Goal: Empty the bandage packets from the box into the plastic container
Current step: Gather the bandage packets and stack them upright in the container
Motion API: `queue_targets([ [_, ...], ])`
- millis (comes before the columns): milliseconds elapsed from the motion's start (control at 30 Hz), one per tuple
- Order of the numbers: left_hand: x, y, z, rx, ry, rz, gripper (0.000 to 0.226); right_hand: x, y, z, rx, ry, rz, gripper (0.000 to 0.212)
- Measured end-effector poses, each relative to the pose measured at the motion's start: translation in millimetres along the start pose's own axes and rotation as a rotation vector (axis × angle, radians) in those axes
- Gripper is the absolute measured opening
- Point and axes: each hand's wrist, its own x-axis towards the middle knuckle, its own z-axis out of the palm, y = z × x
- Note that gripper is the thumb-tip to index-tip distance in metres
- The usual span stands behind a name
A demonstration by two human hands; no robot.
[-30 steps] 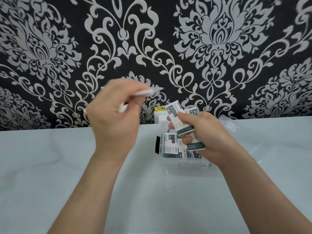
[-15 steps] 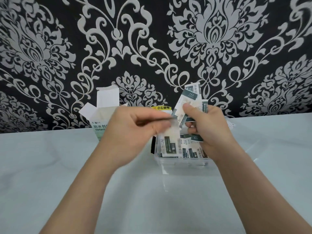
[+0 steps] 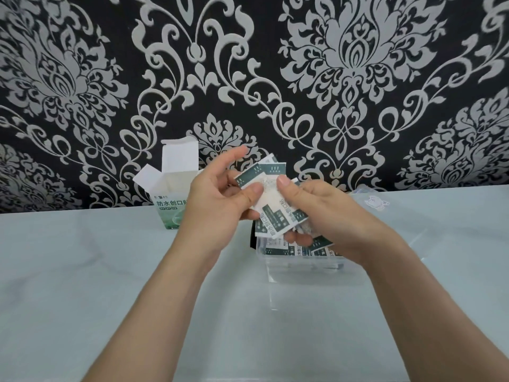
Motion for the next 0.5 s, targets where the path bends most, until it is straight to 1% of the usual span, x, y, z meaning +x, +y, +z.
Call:
queue_targets([
  [100,0,1,-2,0.074,-0.132,-0.06,0.041,-4,-4,-1,-0.078,-0.078,0.026,0.053],
  [167,-1,-1,-1,0.072,-0.126,-0.05,0.035,-3,-2,0,-0.052,-0.108,0.082,0.06],
  [200,-1,0,-1,0.051,-0.096,-0.036,0.033,-1,0,1,-0.003,-0.087,0.12,0.063],
  [300,1,4,-5,0.002,-0.026,0.033,0.033,4,2,-1,0.197,0.056,0.255,0.068],
  [333,1,7,-5,0.035,-0.037,0.064,0.033,5,2,-2,0.256,0.047,0.28,0.071],
  [433,-6,8,6,0.216,-0.123,0.109,0.032,3,0,1,0.396,-0.145,0.271,0.078],
  [500,-9,4,13,0.307,-0.124,0.12,0.033,3,1,3,0.409,-0.191,0.27,0.078],
])
